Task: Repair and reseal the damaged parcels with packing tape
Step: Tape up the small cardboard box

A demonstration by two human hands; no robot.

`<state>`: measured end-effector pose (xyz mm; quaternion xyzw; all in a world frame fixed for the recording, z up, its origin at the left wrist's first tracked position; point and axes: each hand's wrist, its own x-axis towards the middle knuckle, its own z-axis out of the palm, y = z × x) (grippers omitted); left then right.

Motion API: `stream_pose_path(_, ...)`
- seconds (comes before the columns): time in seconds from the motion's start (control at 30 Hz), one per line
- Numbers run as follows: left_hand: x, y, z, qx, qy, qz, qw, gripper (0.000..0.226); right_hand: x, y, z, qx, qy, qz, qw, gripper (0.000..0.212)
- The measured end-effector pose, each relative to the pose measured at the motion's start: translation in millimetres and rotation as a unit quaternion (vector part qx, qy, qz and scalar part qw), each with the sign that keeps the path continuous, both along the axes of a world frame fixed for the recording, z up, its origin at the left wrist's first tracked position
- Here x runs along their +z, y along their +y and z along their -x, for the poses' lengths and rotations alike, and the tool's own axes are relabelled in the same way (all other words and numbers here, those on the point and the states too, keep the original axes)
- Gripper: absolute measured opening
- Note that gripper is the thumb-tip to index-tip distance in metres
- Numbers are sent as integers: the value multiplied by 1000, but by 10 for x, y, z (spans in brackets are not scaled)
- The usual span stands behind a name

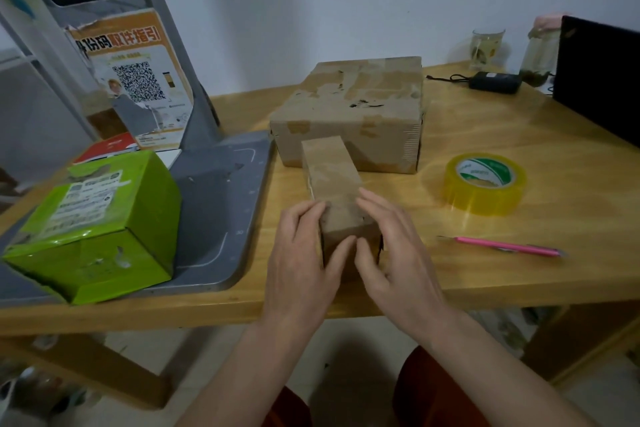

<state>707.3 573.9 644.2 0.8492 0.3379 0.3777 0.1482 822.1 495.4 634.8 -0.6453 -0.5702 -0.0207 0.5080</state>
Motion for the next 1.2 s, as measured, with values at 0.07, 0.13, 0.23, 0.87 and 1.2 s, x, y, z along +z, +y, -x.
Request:
stream_pose_path(0.07, 25, 47, 18, 6, 17, -40, 999, 55, 29, 29, -14, -20, 20, 5, 1000, 43)
stream_pose_path(0.13, 62, 84, 19, -3, 20, -35, 999, 52, 77, 82, -32, -49, 59, 23, 997, 37)
stream_pose_path(0.23, 99, 144, 16, -27, 23, 19, 999, 51, 200, 174, -74, -71, 123, 93, 986, 21)
stream_pose_path(0.87, 16, 125, 36, -15, 78, -103, 992, 59, 262, 294, -49, -86, 363, 73, 925, 32)
stream_pose_path(1.2, -31, 66, -1, 0, 86, -122, 989, 57, 252, 351, 72, -125, 509, -38, 851, 38)
